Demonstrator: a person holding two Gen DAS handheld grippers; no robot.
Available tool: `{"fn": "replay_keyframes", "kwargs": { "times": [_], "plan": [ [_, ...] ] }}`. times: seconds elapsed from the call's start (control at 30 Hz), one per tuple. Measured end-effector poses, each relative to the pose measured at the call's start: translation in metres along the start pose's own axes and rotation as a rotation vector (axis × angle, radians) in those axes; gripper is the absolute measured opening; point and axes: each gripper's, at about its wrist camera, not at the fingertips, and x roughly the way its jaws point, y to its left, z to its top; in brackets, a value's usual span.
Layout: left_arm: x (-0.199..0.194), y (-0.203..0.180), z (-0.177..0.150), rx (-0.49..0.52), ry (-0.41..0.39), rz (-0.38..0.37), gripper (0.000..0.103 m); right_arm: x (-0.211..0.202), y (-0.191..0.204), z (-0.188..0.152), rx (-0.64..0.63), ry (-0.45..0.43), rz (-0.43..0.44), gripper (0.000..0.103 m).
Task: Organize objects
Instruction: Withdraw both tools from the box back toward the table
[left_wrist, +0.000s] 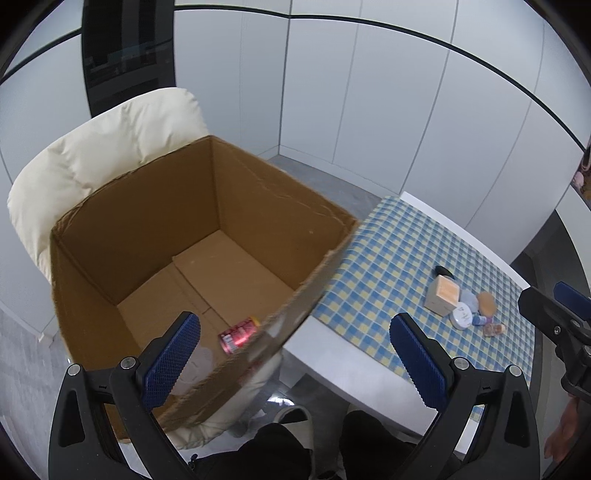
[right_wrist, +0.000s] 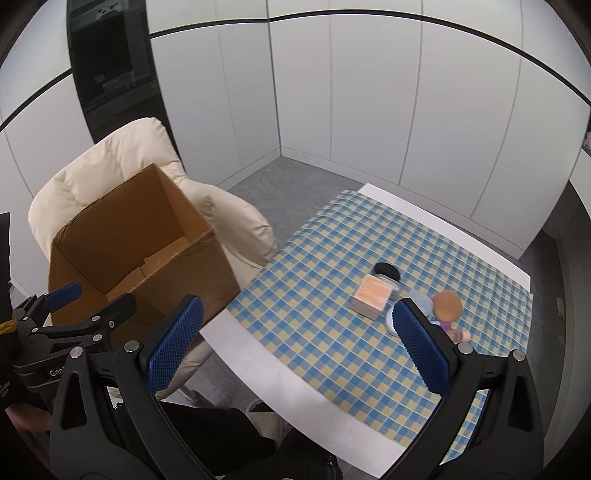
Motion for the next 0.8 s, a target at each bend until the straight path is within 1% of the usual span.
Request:
{"fn": "replay_keyframes", "kwargs": {
  "times": [0.47, 0.8],
  "plan": [
    [0.004, -0.048, 0.0, 0.073, 0.005, -0.061, 0.102, -0.014, -0.048, -0.013, 0.067, -0.002, -0.056, 0.103],
    [0.006, -0.076, -0.004, 0.115, 0.007, -0.087, 0.102, -0.021, -0.074, -0.021, 0.101, 0.0, -0.082, 0.103]
  ]
}}
